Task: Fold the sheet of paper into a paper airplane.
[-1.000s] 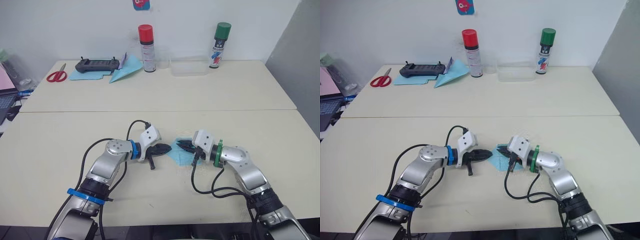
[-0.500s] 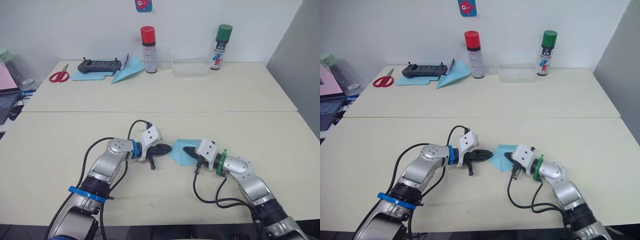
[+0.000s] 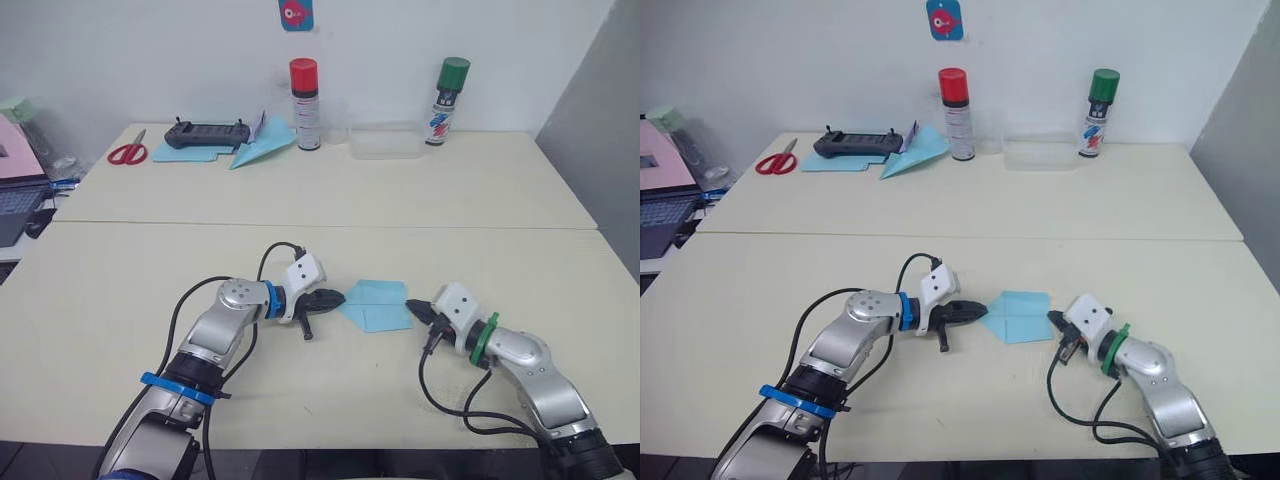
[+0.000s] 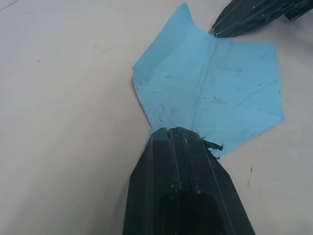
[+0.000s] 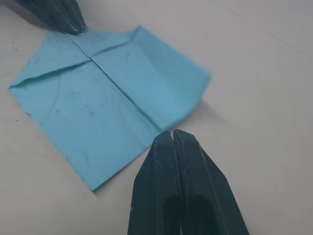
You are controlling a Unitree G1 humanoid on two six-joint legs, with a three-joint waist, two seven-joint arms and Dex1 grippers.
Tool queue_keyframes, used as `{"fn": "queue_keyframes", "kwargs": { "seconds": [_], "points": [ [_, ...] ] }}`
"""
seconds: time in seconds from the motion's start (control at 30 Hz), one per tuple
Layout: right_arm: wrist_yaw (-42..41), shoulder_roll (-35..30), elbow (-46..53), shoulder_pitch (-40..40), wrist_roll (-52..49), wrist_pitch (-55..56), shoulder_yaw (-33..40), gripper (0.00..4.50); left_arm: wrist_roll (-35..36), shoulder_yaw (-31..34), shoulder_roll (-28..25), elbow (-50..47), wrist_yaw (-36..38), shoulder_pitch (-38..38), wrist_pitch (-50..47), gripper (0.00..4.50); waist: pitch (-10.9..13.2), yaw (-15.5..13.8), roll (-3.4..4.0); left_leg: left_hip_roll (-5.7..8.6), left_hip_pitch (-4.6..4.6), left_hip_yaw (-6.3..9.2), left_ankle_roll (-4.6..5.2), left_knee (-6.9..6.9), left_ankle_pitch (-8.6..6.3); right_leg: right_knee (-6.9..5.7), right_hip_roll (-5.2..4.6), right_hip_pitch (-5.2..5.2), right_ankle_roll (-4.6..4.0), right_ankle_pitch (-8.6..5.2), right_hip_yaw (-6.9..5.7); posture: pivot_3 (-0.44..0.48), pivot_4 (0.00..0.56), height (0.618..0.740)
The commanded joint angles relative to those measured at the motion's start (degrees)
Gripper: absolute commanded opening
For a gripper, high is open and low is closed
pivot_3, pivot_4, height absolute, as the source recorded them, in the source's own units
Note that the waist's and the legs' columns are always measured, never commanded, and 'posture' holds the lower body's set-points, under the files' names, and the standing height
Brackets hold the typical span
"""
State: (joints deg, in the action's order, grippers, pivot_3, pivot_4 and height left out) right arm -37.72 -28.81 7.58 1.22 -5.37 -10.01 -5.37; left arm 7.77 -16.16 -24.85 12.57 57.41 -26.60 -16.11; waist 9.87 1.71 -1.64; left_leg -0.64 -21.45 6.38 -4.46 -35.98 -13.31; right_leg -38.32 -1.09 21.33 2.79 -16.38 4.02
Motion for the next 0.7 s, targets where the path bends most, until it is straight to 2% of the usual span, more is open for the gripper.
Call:
{"fn": "queue_keyframes", "kwargs": {
  "seconds": [0.03,0.23,0.47,0.7],
  "points": [
    [-4.3,-1.1,1.1,-1.2,-3.8,7.3,2.7,0.04,-2.2,-1.4,-0.3,2.4,-0.3,1.0,-0.4,0.0,0.1,0.0,0.1,0.0,-0.03,0.0,0.0,0.03,0.0,0.09,0.0,0.0,0.03,0.02,0.0,0.0,0.15,0.74],
    [-6.1,1.1,2.0,3.4,-3.9,7.2,-0.6,0.04,-2.5,-1.4,-0.3,2.9,-0.1,1.0,0.2,0.0,0.1,0.2,0.19,0.0,-0.2,-0.02,0.01,0.05,0.0,0.33,0.0,0.07,0.54,0.32,0.01,0.0,0.15,0.74],
    [-4.0,4.9,-5.3,10.8,3.1,4.7,-7.8,0.04,-2.6,-1.5,-0.4,2.7,-0.2,1.0,0.5,0.0,0.1,0.0,0.21,0.01,-0.29,0.01,0.01,0.1,0.0,0.37,0.01,0.14,0.54,0.32,-0.02,0.0,0.15,0.74],
    [-4.5,4.1,-8.9,11.3,6.4,1.2,-10.9,0.04,-1.6,-0.7,-0.7,-1.4,-0.5,0.5,-0.8,0.0,0.1,0.2,0.23,0.0,-0.26,0.03,0.02,0.14,-0.01,0.36,0.02,0.15,0.54,0.33,-0.02,0.0,0.15,0.74]
  ]
}}
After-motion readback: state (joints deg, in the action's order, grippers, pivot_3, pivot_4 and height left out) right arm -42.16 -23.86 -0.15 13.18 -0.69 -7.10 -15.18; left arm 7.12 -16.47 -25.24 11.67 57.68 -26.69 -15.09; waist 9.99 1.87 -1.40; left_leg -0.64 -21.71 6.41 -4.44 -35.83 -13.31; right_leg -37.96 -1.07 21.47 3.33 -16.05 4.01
